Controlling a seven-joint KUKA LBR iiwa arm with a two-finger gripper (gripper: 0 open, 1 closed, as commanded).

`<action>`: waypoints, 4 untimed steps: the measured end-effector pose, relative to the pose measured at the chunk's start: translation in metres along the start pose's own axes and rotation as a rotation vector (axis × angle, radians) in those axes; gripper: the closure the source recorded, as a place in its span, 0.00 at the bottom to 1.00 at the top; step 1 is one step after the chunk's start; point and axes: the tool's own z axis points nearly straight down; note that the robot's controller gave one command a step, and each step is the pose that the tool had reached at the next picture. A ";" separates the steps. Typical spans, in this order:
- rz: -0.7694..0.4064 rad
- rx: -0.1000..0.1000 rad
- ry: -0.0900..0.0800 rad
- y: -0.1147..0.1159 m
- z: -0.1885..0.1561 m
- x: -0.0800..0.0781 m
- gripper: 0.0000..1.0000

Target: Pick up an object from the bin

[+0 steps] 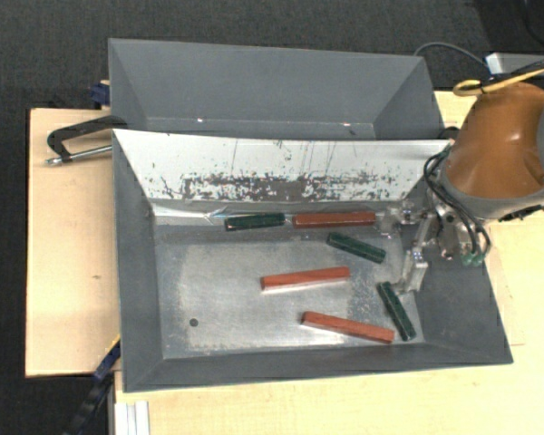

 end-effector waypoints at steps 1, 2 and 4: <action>0.013 -0.001 0.000 -0.020 0.074 -0.028 0.00; -0.041 0.000 0.007 0.024 0.076 0.002 0.00; -0.115 -0.002 0.004 0.045 0.083 -0.030 1.00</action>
Offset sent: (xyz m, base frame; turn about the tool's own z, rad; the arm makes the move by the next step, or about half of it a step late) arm -0.0290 0.0692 -0.0742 -0.0947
